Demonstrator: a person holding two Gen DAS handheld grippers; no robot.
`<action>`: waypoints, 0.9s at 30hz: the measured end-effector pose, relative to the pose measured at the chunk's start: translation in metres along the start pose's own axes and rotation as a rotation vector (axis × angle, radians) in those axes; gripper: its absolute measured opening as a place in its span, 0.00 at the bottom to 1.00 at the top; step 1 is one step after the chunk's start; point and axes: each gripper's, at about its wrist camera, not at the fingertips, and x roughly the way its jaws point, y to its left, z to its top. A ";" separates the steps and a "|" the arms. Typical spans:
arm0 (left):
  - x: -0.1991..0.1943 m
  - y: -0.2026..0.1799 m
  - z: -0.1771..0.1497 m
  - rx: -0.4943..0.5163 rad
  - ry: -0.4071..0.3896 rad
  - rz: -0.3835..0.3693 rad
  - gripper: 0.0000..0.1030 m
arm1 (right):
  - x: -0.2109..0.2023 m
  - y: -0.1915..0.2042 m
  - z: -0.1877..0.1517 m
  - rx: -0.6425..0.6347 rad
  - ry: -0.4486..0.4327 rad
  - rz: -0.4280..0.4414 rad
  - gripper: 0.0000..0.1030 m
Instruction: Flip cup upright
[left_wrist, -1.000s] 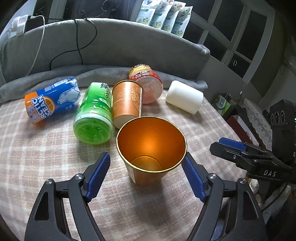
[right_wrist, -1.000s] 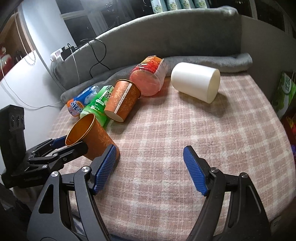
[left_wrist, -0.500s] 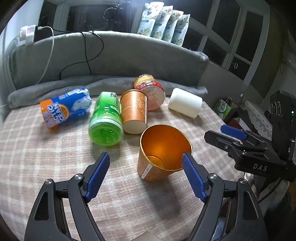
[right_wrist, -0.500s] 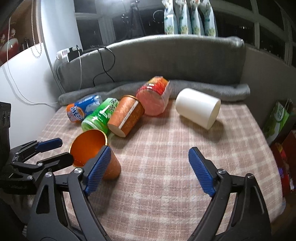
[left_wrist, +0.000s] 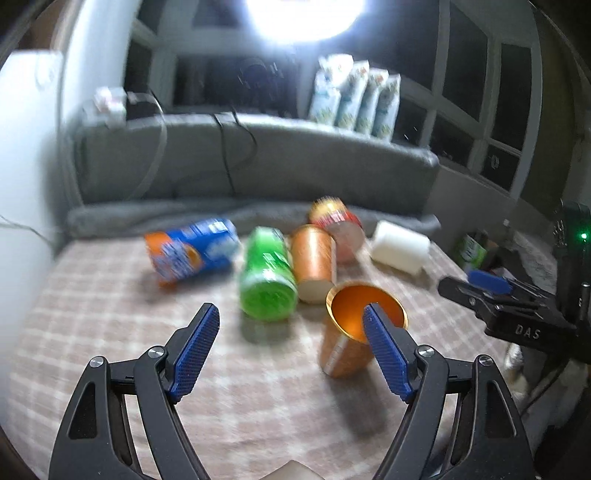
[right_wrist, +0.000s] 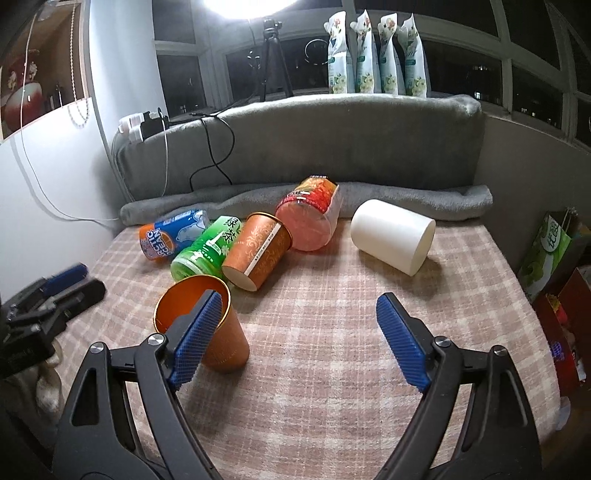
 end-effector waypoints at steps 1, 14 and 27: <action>-0.005 0.000 0.001 0.006 -0.028 0.021 0.78 | -0.001 0.000 0.000 0.002 -0.005 0.000 0.86; -0.043 -0.002 0.008 0.057 -0.233 0.192 0.81 | -0.026 0.006 0.005 0.009 -0.117 -0.077 0.99; -0.053 -0.006 0.005 0.029 -0.236 0.181 1.00 | -0.047 0.008 0.009 0.006 -0.203 -0.164 1.00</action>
